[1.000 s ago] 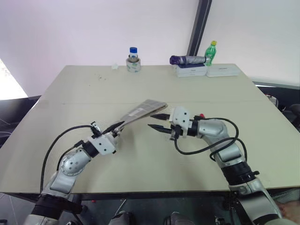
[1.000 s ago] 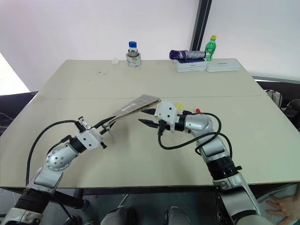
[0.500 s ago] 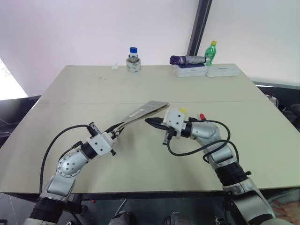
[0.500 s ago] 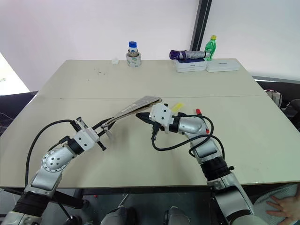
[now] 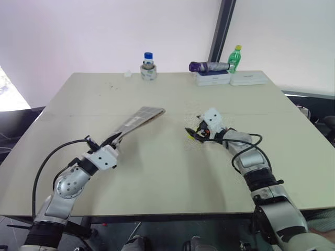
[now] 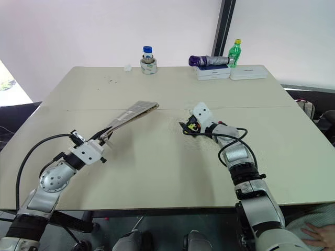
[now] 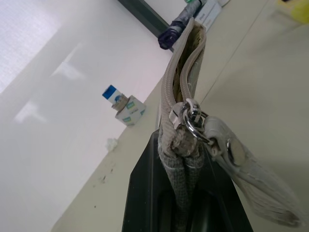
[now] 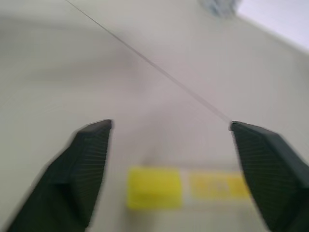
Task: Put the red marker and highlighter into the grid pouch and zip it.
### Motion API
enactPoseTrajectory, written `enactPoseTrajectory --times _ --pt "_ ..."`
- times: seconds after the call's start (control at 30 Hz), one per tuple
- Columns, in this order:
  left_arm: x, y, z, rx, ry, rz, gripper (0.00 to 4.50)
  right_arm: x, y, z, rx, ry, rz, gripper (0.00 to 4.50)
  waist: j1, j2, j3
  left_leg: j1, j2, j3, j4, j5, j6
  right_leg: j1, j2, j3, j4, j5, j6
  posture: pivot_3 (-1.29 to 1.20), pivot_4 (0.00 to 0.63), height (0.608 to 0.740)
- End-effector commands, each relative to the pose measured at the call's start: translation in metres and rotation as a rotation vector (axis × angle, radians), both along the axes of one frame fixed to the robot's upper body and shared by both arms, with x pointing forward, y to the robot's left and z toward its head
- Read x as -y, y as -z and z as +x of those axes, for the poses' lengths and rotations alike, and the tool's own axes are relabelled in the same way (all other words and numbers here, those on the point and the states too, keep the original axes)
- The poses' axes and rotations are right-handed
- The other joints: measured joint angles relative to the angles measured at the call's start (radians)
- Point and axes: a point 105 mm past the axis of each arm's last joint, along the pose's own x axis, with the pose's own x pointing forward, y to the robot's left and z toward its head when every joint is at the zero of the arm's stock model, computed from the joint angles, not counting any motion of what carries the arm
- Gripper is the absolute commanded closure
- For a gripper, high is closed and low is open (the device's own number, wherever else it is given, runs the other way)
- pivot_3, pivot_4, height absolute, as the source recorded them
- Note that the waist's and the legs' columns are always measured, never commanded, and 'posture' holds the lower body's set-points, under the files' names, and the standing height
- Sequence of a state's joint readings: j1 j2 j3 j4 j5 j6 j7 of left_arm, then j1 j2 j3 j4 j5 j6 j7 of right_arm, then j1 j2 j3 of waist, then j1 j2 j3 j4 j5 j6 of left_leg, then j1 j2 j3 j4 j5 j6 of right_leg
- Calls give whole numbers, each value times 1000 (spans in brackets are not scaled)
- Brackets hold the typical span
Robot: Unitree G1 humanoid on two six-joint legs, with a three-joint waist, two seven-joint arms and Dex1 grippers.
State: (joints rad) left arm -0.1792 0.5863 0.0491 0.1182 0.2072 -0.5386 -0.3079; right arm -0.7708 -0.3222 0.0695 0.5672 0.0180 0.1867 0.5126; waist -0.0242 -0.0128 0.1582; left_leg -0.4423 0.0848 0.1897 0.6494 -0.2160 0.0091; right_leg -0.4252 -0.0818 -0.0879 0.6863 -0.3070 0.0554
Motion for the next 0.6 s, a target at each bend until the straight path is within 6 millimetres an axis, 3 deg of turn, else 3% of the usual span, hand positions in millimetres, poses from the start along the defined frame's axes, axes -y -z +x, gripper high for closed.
enactPoseTrajectory --times 0.03,0.2,0.3,0.6 --pt "0 -11 -3 56 0 -2 4500 1 -30 18 -16 221 212 99 -5 0 0 0 0 0 0 0 -1 0 0 0 0 0 0 0 150 738" --pt "2 -7 -7 51 4 -7 4500 2 -15 18 -149 458 342 99 -11 0 0 0 0 0 -1 1 -1 -1 0 0 0 0 0 0 150 738" --pt "5 -5 -9 47 10 -6 4500 3 -6 13 -167 537 291 99 -12 0 0 -1 0 0 -1 1 -1 -1 0 0 0 0 0 0 150 738" --pt "11 -4 -7 45 23 -19 4500 -25 11 5 -251 543 319 99 -21 0 0 0 0 0 -2 1 -2 -1 0 0 0 0 0 0 150 738"
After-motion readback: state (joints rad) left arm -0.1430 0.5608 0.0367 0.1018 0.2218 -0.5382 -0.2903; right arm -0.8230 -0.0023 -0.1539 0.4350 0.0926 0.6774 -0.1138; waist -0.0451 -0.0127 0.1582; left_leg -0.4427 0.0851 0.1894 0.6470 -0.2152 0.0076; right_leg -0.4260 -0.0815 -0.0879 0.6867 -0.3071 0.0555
